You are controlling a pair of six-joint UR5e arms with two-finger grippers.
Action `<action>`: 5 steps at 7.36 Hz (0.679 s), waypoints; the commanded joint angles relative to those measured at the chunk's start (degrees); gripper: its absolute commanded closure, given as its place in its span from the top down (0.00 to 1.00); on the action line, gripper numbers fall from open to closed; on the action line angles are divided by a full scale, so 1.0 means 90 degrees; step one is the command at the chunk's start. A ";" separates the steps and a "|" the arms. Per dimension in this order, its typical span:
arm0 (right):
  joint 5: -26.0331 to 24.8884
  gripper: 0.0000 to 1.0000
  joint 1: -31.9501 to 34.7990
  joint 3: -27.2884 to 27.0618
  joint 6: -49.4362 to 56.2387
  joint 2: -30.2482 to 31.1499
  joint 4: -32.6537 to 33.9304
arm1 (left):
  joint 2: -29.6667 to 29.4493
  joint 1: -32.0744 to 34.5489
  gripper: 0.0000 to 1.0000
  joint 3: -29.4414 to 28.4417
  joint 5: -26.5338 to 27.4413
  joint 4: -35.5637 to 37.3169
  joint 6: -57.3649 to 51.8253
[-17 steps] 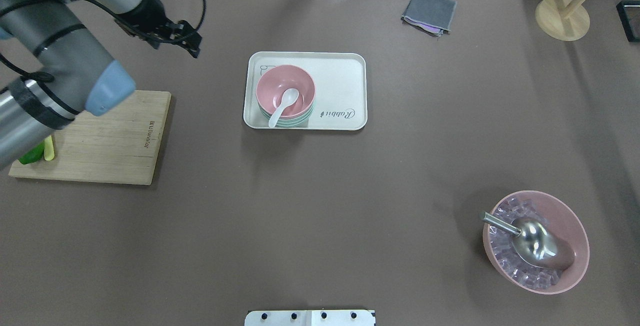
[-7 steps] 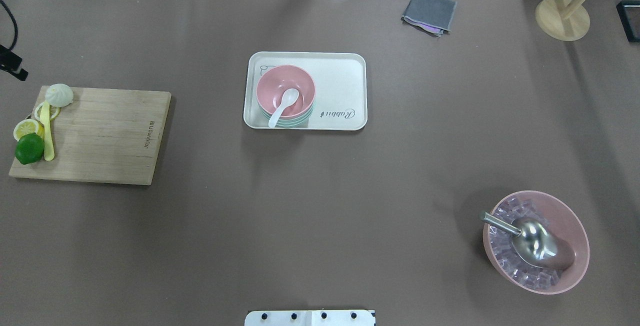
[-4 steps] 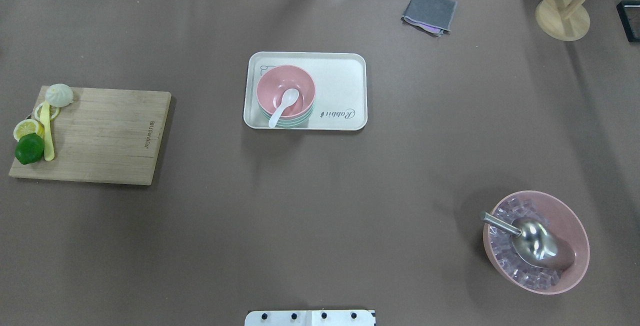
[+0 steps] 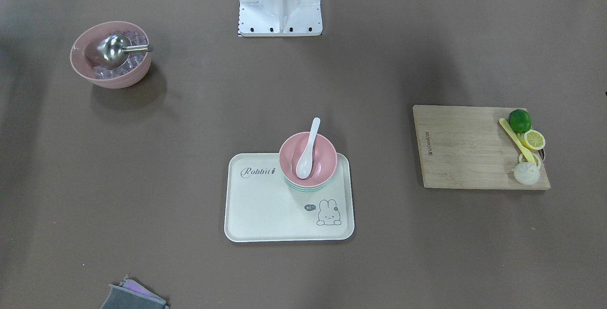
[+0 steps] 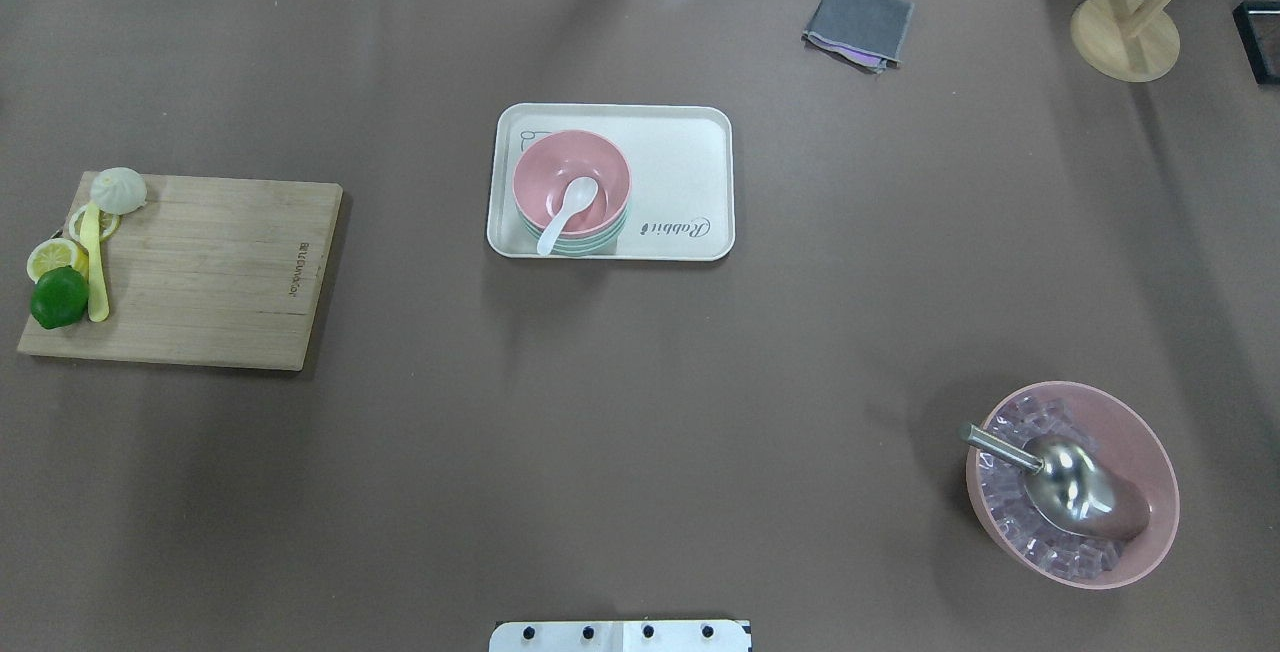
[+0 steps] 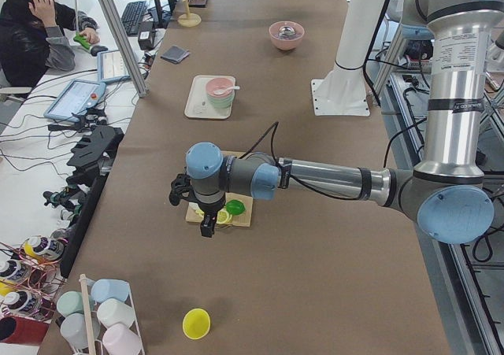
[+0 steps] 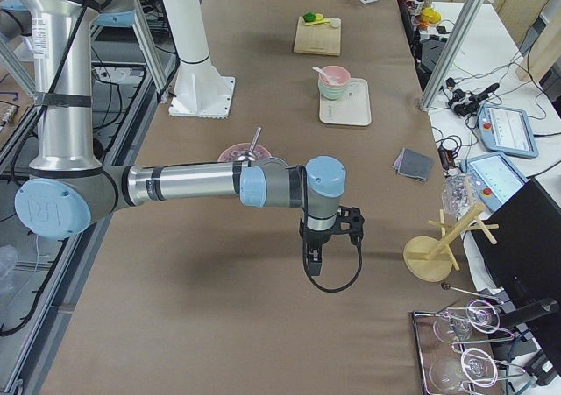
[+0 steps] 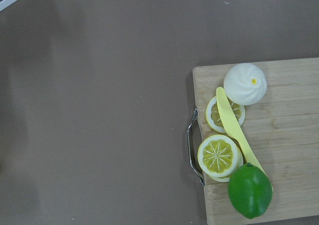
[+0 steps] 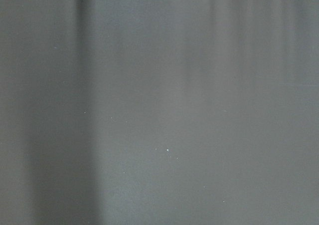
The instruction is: Stack pink bowl on green and place spoon
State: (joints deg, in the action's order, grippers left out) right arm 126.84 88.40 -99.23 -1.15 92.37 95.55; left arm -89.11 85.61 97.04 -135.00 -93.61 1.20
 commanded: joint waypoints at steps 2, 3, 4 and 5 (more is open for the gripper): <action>-0.0050 1.00 -0.0018 0.0000 0.0001 0.0009 -0.0001 | 0.0446 0.0009 0.98 0.0437 0.0127 0.0001 -0.0007; -0.0050 1.00 -0.0018 0.0000 -0.0009 0.0019 0.0008 | 0.0689 -0.0039 0.98 0.0622 0.0146 -0.0077 -0.0006; -0.0050 1.00 -0.0018 0.0000 -0.0028 0.0039 0.0008 | 0.0586 -0.0079 0.98 0.0575 0.0146 -0.0087 -0.0006; -0.0050 1.00 -0.0018 0.0000 -0.0038 0.0068 -0.0001 | 0.0536 -0.0079 0.98 0.0613 0.0146 -0.0078 -0.0006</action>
State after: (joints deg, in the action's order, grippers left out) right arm 126.39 88.25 -99.23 -1.35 92.71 95.60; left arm -84.03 85.08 102.16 -133.71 -94.25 1.14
